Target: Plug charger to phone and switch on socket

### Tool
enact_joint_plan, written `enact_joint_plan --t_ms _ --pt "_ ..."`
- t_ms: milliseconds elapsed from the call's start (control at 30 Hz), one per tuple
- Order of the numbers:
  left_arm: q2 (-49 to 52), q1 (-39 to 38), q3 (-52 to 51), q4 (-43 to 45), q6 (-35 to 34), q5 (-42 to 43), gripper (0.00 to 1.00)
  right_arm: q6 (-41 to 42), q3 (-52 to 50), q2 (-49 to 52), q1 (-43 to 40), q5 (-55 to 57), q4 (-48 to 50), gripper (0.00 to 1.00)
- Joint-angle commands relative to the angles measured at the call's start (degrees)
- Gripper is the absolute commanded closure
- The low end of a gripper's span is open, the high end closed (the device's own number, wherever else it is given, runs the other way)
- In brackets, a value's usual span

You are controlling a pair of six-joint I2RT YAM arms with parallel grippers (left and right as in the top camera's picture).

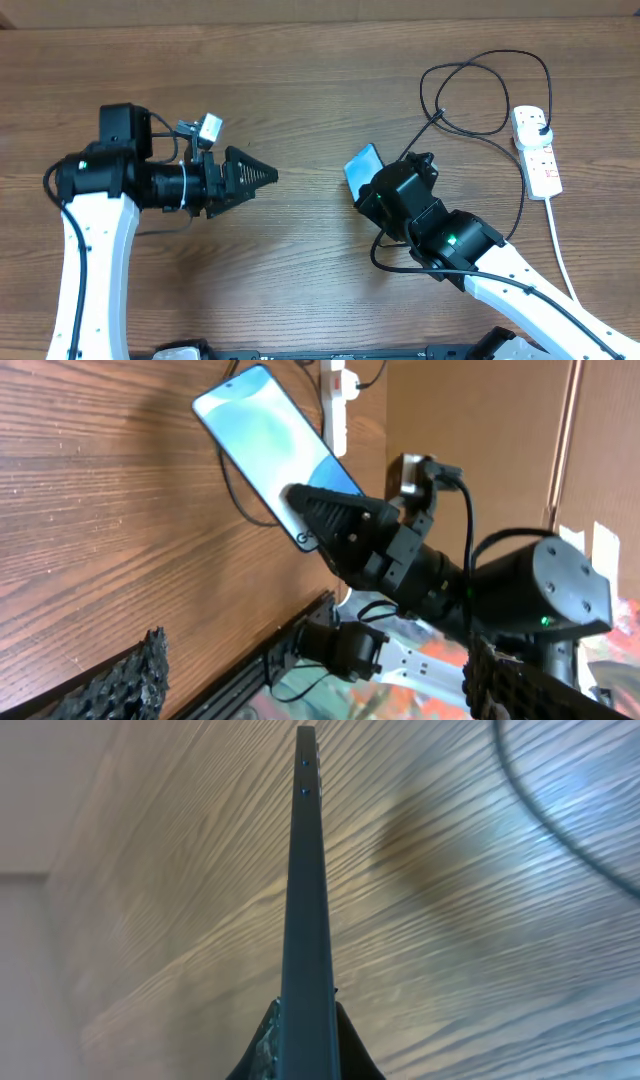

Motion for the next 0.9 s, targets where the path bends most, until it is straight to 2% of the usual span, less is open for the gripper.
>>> enact_joint_plan --t_ms 0,133,233,333,433,533,667,733,867 --pt "-2.56 0.26 -5.01 1.31 -1.46 -0.20 0.02 0.22 1.49 -1.44 -0.17 -3.10 0.70 0.96" --pt "-3.28 0.26 -15.13 9.27 -7.93 6.27 0.00 0.22 1.44 -1.44 -0.17 -3.13 0.46 0.96" --pt "-3.13 0.26 -23.69 19.26 -16.92 11.52 0.00 0.33 1.44 -1.44 -0.17 -3.15 0.61 0.96" --pt "-2.60 0.24 -32.30 30.60 -28.37 12.52 0.00 4.85 1.25 -1.44 -0.17 -3.15 0.20 0.96" --pt "-2.58 0.24 -37.59 38.23 -36.89 12.50 0.00 11.80 0.33 -1.42 -0.17 -4.20 0.24 0.96" --pt "-2.58 0.22 -39.80 42.36 -42.86 12.52 0.01 16.55 -0.04 -1.42 -0.17 -8.17 0.83 0.96" --pt "-2.58 0.17 -39.87 44.30 -45.94 12.46 0.01 16.68 -0.04 -1.42 -0.17 -12.11 4.07 0.96" --pt "-2.58 0.00 -39.87 44.87 -48.63 11.54 0.04 16.70 -0.04 -1.42 -0.17 -13.79 5.42 0.96" --pt "-2.58 -0.98 -39.87 49.64 -58.18 8.87 0.15 16.68 -0.04 -1.42 0.20 -15.08 6.01 0.96"
